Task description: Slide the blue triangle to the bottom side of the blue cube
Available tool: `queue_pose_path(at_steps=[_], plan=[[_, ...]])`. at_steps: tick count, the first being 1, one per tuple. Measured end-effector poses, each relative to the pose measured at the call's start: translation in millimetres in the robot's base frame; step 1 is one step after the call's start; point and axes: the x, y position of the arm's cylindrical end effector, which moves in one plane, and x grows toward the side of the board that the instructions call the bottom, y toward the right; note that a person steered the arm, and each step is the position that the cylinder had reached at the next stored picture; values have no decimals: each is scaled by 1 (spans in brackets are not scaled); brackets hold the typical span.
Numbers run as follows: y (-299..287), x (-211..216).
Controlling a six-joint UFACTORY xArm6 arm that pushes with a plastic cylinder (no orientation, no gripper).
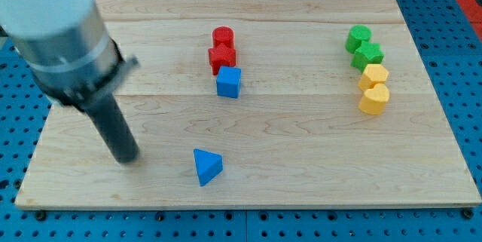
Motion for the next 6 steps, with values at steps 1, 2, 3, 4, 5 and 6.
queue_pose_path(at_steps=[1,2,3,4,5,6], plan=[[64,32],[111,27],[114,-4],[112,-35],[112,-49],[112,-45]])
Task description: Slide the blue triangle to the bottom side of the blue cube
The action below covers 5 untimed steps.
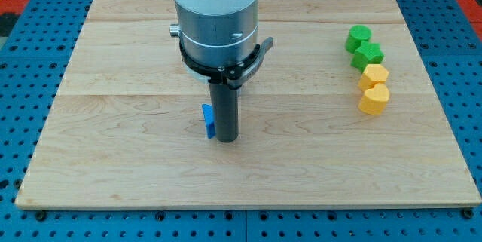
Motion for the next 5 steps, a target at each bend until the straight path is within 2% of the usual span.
queue_pose_path(at_steps=[2,5], plan=[[-52,-5],[-8,-21]])
